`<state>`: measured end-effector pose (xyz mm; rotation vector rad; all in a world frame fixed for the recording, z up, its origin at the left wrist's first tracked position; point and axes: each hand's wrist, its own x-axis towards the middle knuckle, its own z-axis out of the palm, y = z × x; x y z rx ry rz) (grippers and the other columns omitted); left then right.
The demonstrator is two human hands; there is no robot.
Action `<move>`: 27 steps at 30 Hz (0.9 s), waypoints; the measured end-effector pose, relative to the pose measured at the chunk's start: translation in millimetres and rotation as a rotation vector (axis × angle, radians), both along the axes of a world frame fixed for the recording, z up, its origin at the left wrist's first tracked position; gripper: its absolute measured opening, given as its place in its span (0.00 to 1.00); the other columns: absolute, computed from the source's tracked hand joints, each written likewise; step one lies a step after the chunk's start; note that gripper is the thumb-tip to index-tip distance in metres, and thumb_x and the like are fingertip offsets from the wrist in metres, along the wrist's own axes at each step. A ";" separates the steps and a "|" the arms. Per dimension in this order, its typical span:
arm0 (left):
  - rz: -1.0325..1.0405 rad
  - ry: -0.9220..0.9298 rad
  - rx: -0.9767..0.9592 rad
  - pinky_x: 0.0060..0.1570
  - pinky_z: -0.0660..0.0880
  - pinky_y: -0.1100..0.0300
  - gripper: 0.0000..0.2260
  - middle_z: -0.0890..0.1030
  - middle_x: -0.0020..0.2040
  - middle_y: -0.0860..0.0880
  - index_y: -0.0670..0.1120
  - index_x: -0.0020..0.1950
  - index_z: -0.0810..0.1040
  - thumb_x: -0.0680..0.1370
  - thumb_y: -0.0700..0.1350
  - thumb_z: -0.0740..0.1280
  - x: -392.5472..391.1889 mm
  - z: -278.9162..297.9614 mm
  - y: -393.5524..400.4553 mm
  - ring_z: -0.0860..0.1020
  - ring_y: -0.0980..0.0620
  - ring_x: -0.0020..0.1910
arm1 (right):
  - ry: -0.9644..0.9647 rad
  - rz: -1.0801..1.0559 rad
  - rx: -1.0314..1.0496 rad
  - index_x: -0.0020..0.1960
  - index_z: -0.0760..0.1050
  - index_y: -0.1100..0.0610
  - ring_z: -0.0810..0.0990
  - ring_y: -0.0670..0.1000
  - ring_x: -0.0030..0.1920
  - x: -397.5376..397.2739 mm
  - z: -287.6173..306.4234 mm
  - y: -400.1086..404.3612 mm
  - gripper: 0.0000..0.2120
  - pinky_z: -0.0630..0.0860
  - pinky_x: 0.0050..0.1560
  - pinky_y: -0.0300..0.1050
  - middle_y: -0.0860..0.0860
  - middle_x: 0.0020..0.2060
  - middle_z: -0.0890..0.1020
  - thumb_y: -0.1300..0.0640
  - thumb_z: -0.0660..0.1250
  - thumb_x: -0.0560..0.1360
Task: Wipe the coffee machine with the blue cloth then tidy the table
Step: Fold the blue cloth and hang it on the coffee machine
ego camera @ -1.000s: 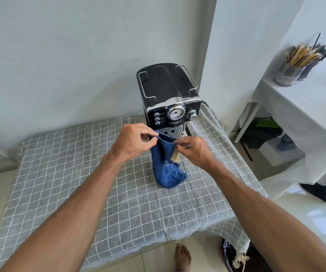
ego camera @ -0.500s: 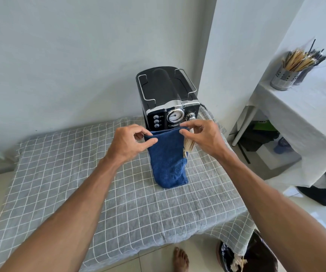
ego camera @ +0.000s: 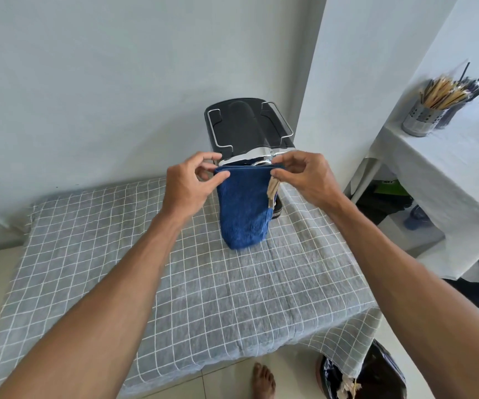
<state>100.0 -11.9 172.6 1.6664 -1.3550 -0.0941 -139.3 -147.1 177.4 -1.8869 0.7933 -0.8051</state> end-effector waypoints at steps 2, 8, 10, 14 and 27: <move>0.017 0.006 -0.026 0.35 0.73 0.73 0.13 0.81 0.36 0.66 0.52 0.55 0.87 0.72 0.53 0.80 0.2 2.0 3.7 0.77 0.60 0.31 | 0.003 0.010 -0.010 0.58 0.83 0.60 0.88 0.53 0.50 -4.8 4.9 0.8 0.11 0.84 0.54 0.46 0.54 0.49 0.88 0.63 0.76 0.76; -0.145 0.049 0.180 0.29 0.72 0.69 0.09 0.84 0.35 0.59 0.52 0.47 0.88 0.71 0.53 0.80 -11.5 -42.1 32.4 0.78 0.61 0.30 | 0.143 0.079 0.088 0.52 0.84 0.54 0.88 0.48 0.47 -35.5 -30.5 22.9 0.08 0.84 0.51 0.42 0.48 0.44 0.88 0.64 0.75 0.75; -0.227 0.122 0.383 0.30 0.73 0.70 0.08 0.84 0.37 0.61 0.55 0.45 0.87 0.70 0.55 0.80 -20.3 -68.0 46.2 0.80 0.63 0.33 | 0.273 0.110 0.143 0.49 0.83 0.52 0.86 0.46 0.46 -49.4 -54.0 31.4 0.06 0.84 0.50 0.43 0.46 0.43 0.87 0.62 0.76 0.75; -0.312 0.291 0.739 0.45 0.79 0.62 0.11 0.86 0.40 0.60 0.56 0.43 0.86 0.67 0.60 0.81 -43.2 -117.0 70.9 0.84 0.61 0.40 | 0.500 0.194 0.247 0.41 0.81 0.52 0.84 0.48 0.42 -69.4 -94.9 49.4 0.07 0.82 0.49 0.51 0.50 0.41 0.86 0.61 0.78 0.69; -0.065 0.418 0.701 0.40 0.73 0.70 0.06 0.84 0.40 0.64 0.58 0.47 0.84 0.73 0.56 0.77 -59.4 -172.1 67.0 0.82 0.64 0.41 | 0.366 -0.018 0.401 0.51 0.84 0.53 0.86 0.55 0.50 -54.4 -160.3 48.6 0.06 0.84 0.54 0.53 0.53 0.46 0.86 0.63 0.74 0.77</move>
